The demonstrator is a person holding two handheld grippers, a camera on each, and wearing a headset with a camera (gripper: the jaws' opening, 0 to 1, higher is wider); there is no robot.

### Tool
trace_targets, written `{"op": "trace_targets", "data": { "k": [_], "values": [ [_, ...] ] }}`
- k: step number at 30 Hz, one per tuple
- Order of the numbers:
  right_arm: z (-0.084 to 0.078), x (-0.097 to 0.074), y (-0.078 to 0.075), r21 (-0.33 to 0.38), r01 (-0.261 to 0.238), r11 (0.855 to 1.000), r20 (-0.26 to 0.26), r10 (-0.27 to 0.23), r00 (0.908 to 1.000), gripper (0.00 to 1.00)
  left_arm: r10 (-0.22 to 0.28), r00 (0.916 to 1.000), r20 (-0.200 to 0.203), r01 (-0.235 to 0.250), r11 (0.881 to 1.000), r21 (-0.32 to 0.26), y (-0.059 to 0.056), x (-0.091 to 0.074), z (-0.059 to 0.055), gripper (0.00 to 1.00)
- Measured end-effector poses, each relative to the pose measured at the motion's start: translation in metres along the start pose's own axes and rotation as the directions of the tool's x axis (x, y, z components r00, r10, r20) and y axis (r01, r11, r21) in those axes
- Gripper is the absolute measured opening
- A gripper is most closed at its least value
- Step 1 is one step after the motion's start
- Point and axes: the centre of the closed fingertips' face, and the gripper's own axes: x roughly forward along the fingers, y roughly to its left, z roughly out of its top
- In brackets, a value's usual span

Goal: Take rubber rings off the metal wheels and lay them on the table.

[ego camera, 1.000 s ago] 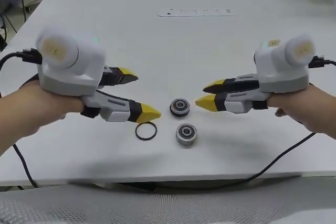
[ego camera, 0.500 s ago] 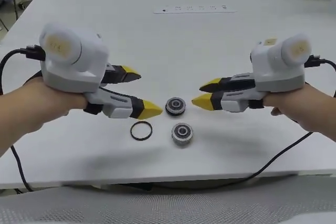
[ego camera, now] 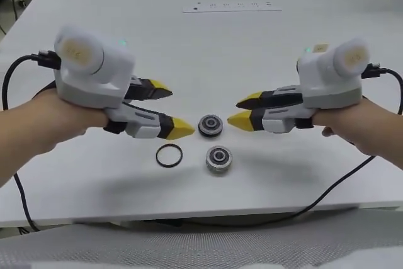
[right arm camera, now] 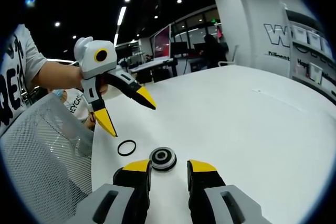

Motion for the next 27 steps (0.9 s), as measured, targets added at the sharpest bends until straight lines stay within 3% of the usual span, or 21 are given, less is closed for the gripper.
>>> {"op": "trace_targets", "data": {
  "k": [27],
  "values": [
    [-0.009, 0.005, 0.003, -0.021, -0.009, 1.0, -0.021, 0.008, 0.9997, 0.26, -0.06, 0.9974, -0.041, 0.06, 0.998, 0.002, -0.011, 0.03, -0.006, 0.38]
  ]
}}
